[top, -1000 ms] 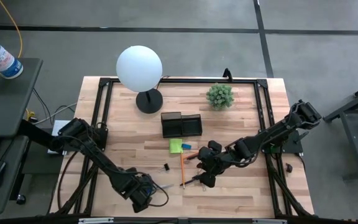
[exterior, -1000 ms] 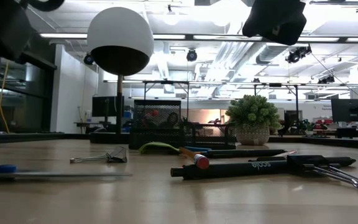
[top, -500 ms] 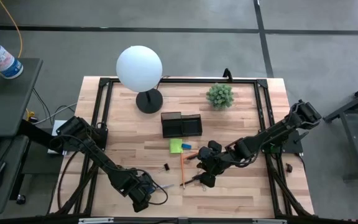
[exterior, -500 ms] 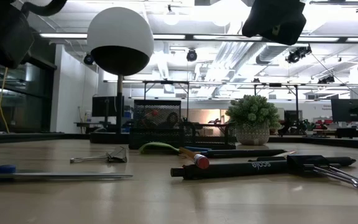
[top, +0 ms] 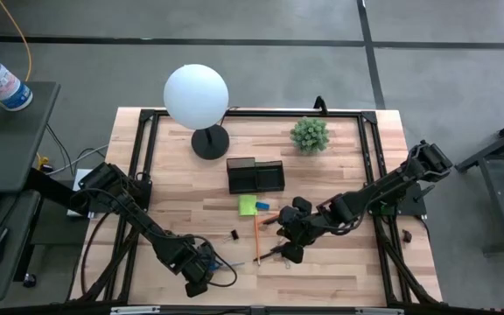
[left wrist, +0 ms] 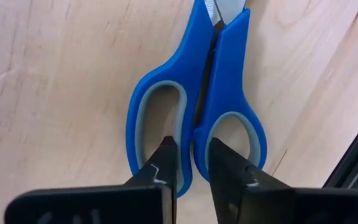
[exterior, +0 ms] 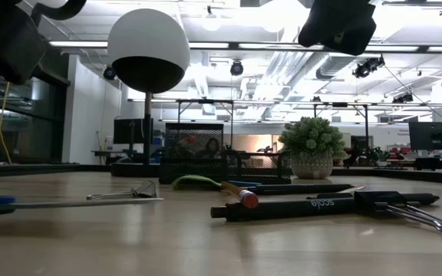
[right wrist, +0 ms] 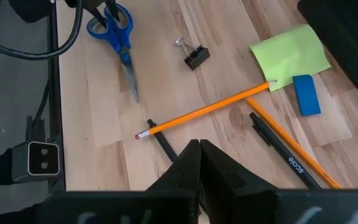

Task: Pick and place office supplies into organizer
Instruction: Put the blue scissors into the top left side of the desk organizer

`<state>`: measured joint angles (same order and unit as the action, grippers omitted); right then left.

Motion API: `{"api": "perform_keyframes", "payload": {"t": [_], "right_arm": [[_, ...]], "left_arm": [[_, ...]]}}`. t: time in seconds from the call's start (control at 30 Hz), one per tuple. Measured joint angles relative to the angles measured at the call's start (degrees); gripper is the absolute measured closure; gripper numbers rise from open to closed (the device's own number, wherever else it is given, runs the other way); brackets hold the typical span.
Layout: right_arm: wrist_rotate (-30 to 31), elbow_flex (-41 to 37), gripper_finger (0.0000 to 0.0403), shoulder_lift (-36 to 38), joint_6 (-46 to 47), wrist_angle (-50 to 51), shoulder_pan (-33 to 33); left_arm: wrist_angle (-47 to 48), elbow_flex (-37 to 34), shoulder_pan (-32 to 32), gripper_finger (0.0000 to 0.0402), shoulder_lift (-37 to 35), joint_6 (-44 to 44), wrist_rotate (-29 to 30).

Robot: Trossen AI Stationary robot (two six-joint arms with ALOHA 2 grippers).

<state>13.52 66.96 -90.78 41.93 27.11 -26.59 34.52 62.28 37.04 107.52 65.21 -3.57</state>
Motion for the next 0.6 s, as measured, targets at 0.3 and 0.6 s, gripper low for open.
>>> {"api": "perform_keyframes", "payload": {"t": [0.3,0.6], "right_arm": [[-5.2,0.1,0.0402,0.0,0.2,-0.8,1.2],[-6.0,0.1,0.0402,1.9,0.4,1.4,0.9]], "left_arm": [[1.3,1.8,0.1,0.0366,-0.3,0.0,0.2],[3.5,4.3,0.3,0.0366,0.0,-0.3,-1.0]]}}
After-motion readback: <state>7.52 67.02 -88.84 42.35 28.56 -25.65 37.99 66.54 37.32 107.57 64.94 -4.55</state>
